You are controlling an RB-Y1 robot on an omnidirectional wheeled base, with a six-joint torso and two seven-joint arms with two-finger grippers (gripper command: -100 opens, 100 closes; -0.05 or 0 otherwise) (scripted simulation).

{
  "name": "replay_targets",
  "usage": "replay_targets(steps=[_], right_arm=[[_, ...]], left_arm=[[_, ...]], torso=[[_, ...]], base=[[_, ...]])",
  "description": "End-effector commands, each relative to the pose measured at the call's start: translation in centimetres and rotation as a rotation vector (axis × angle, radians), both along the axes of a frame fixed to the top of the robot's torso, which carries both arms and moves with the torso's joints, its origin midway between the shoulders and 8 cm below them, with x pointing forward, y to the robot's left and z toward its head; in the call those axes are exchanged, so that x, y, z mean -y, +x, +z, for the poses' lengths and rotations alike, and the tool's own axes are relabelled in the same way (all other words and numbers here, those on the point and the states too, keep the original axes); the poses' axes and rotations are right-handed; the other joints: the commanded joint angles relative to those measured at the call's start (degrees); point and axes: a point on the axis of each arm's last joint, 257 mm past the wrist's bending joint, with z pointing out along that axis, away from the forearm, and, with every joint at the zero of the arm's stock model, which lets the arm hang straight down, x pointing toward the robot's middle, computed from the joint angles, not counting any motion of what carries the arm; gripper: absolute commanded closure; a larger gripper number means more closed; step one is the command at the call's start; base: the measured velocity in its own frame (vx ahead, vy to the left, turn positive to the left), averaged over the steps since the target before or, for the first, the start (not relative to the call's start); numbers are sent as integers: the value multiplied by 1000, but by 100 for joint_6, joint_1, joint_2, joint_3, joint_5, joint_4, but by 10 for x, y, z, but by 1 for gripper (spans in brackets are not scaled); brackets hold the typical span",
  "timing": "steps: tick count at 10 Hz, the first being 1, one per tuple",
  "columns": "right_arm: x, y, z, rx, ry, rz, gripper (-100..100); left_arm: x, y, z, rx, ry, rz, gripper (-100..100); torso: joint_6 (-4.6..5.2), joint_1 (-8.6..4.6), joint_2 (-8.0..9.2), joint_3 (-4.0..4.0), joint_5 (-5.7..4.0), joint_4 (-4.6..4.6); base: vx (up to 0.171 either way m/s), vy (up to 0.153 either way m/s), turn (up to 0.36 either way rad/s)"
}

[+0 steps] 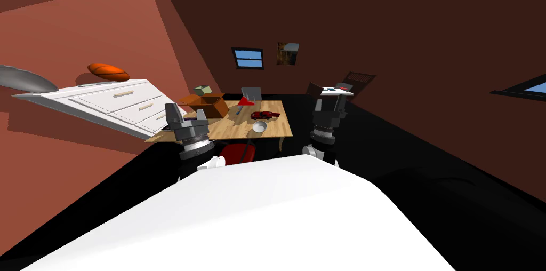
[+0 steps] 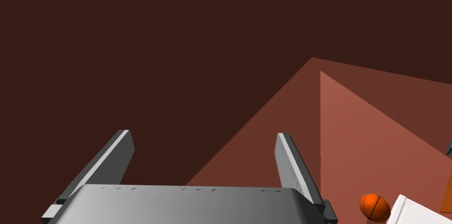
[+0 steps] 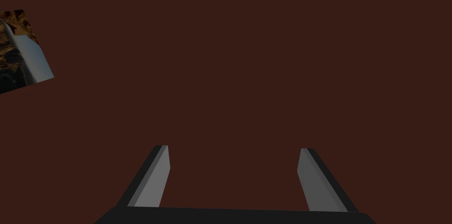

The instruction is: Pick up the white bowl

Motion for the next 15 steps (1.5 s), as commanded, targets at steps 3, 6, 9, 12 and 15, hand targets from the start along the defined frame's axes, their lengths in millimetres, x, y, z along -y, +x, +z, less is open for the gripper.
replay_targets(steps=[3, 6, 9, 12, 15], right_arm=[[0, 0, 0, 0, 0, 0, 0], [0, 0, 0, 0, 0, 0, 0], [0, 0, 0, 0, 0, 0, 0], [0, 0, 0, 0, 0, 0, 0], [0, 0, 0, 0, 0, 0, 0]], left_arm=[[5, 15, -16, -75, 43, -49, -100], [5, 34, -37, -164, 59, -82, -100], [-1, 58, -67, -280, 59, -103, -100], [-8, 76, -92, -375, 50, -109, -100], [-16, 93, -118, -470, 35, -111, -100]], torso=[[1, -11, 5, 3, -2, 1], [1, -19, 13, 7, -4, 3], [1, -24, 12, 7, -5, 3], [-1, -20, 5, 3, -5, 1], [-1, -20, -1, 0, -5, 0]], base=[[-19, -34, -97], [-34, -51, -83], [-30, -65, -81], [-9, -58, -44], [5, -60, -38]])
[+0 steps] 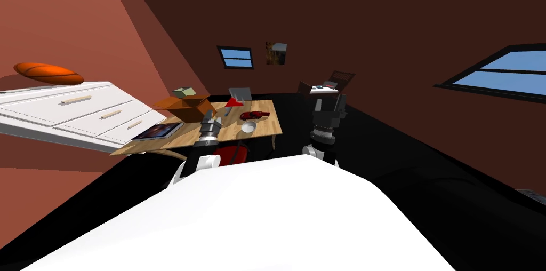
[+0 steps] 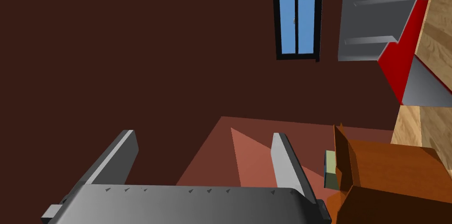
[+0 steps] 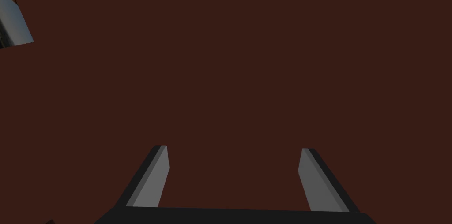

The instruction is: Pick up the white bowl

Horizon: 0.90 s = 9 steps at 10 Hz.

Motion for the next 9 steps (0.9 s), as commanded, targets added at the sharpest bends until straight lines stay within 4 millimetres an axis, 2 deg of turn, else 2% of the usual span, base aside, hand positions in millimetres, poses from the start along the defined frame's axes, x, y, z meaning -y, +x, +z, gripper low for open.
replay_targets(steps=[1, 2, 3, 9], right_arm=[[0, 0, 0, 0, 0, 0, 0], [0, 0, 0, 0, 0, 0, 0], [0, 0, 0, 0, 0, 0, 0], [0, 0, 0, 0, 0, 0, 0]], left_arm=[[-3, 4, -8, -34, -4, 3, -100], [-8, 12, -21, -78, -11, 6, -100], [-8, 12, -23, -87, -11, 7, -100], [-25, 35, -71, -255, -45, 30, -100]], torso=[[0, 0, 0, 0, 0, 0], [-1, 5, 1, 0, 0, 0], [0, 4, 0, 0, 1, 0], [0, 0, -5, -3, 0, -1]], base=[[10, -38, -14], [9, -45, -28], [8, -40, -17], [19, -48, -19]])
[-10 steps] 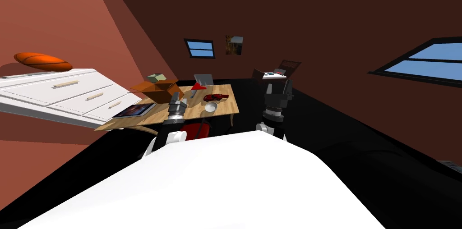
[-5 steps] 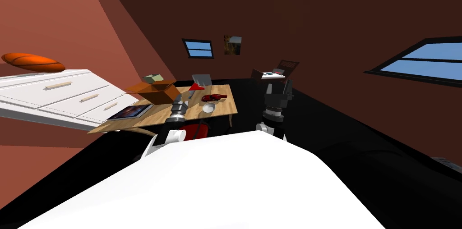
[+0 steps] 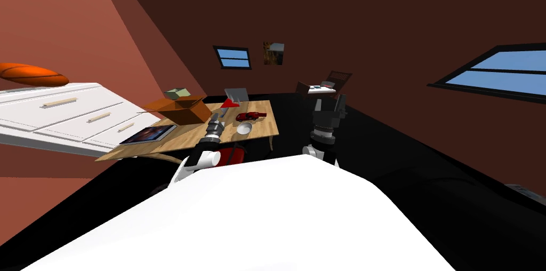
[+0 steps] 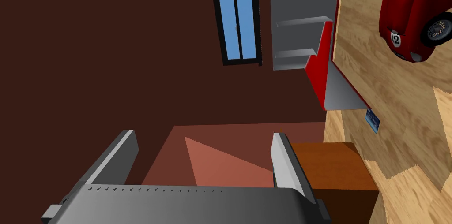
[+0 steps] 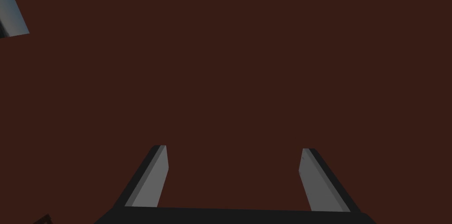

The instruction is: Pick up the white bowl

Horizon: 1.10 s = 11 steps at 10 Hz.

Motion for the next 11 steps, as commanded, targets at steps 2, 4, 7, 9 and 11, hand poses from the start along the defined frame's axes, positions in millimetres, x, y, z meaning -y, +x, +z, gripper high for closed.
replay_targets(steps=[2, 4, 7, 9, 11], right_arm=[[0, 0, 0, 0, 0, 0, 0], [0, 0, 0, 0, 0, 0, 0], [0, 0, 0, 0, 0, 0, 0], [0, 0, 0, 0, 0, 0, 0], [0, 0, 0, 0, 0, 0, 0]], left_arm=[[-9, 6, -22, -78, -18, 13, -100], [-14, 11, -40, -138, -35, 24, -100], [-24, 19, -70, -232, -70, 44, -100], [-28, 22, -87, -290, -91, 55, -100], [-32, 23, -105, -350, -111, 66, -100]], torso=[[1, -3, -1, 0, 0, 0], [1, -2, 0, 0, 0, 0], [0, -2, 0, 0, -1, 0], [-1, 2, 2, 1, 0, 0], [-1, 0, 0, 0, 0, 0]], base=[[19, -51, -14], [21, -49, -14], [24, -54, -13], [21, -49, -12], [28, -46, -7]])
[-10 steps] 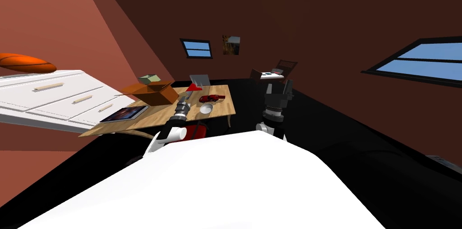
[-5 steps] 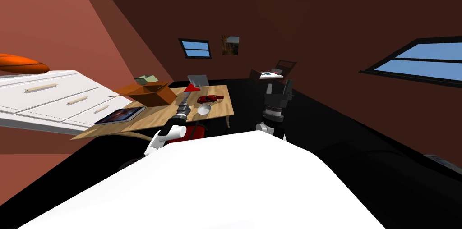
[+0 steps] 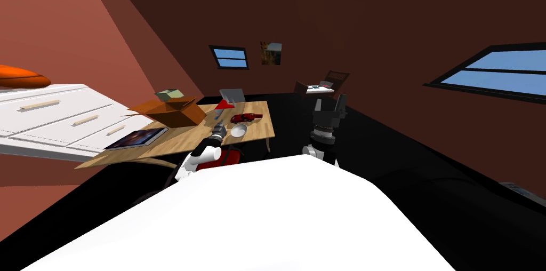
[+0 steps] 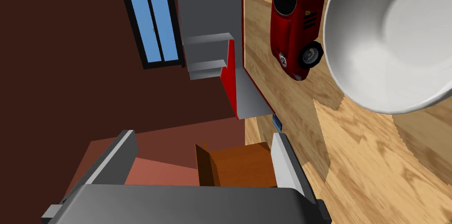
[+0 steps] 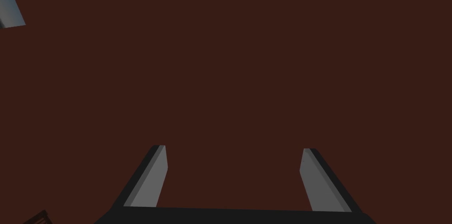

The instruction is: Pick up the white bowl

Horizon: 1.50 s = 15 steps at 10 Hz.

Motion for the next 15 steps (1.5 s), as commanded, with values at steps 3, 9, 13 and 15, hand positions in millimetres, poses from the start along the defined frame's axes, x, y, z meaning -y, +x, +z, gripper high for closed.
replay_targets(steps=[3, 9, 13, 15], right_arm=[[0, 0, 0, 0, 0, 0, 0], [0, 0, 0, 0, 0, 0, 0], [0, 0, 0, 0, 0, 0, 0], [0, 0, 0, 0, 0, 0, 0]], left_arm=[[-5, 0, -28, -105, -33, 19, -100], [-13, -6, -77, -277, -95, 52, -100], [-17, -13, -106, -385, -130, 74, -100], [-19, -18, -118, -436, -146, 85, -100]], torso=[[0, 2, 0, 0, 0, 0], [-1, -1, 0, 0, -1, 0], [-1, 0, 1, 0, 0, 0], [-2, 4, 3, 1, 0, 0]], base=[[26, -42, -8], [29, -46, -1], [27, -43, 10], [28, -32, 14]])
